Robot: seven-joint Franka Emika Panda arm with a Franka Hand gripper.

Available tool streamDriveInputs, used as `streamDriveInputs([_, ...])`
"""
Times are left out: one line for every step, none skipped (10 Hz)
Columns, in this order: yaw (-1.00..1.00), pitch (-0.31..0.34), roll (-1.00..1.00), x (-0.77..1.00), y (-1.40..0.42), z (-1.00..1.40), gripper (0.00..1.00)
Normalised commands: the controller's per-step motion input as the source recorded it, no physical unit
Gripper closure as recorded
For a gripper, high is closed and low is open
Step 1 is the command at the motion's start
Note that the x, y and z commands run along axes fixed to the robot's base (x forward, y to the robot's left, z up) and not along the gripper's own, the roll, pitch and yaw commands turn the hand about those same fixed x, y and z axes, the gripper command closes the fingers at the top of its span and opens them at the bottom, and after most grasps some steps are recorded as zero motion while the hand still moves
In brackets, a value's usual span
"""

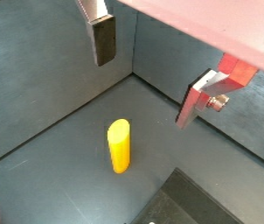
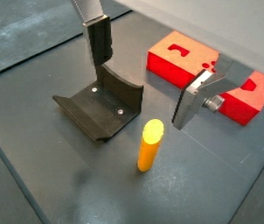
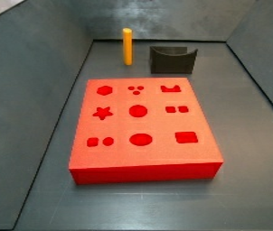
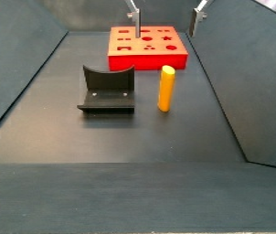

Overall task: Pick up the oval object. Move up. Move to above the board. Insert the oval object.
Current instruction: Pick up the oval object.

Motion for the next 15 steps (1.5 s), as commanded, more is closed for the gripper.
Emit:
streamDriveInputs([0.0, -0.036, 0.0, 0.05, -0.1, -0.61, 0.0])
streamDriveInputs([0.25, -0.027, 0.0, 0.0, -0.16, -1.0, 0.0])
streamDriveInputs([0.2, -0.147, 0.0, 0.0, -0.16, -0.9, 0.0])
streamDriveInputs([0.08, -0.249, 0.0, 0.03, -0.14, -0.75, 0.0])
streamDriveInputs([0.05, -0.239, 0.03, 0.02, -0.06, -0.76, 0.0])
streamDriveInputs([0.31, -0.169, 0.06, -0.04, 0.08, -0.91, 0.0])
streamDriveInputs([0.42, -0.157, 0.06, -0.18, 0.18, -0.95, 0.0])
streamDriveInputs([0.41, -0.124, 0.07, -0.17, 0.13, -0.93, 0.0])
streamDriveInputs([0.26, -0.084, 0.0, -0.16, 0.01, -0.67, 0.0])
streamDriveInputs([0.0, -0.041, -0.01, 0.0, -0.04, -0.1, 0.0])
streamDriveInputs([0.0, -0.006, 0.0, -0.02, -0.08, -0.12, 0.0])
streamDriveInputs([0.0, -0.026, 0.0, -0.23, 0.0, -0.15, 0.0])
streamDriveInputs([0.0, -0.07, -0.02, -0.35, 0.0, -0.02, 0.0])
streamDriveInputs([0.0, -0.127, -0.03, -0.31, 0.0, 0.0, 0.0])
streamDriveInputs([0.0, 0.0, 0.0, 0.02, 0.0, 0.0, 0.0])
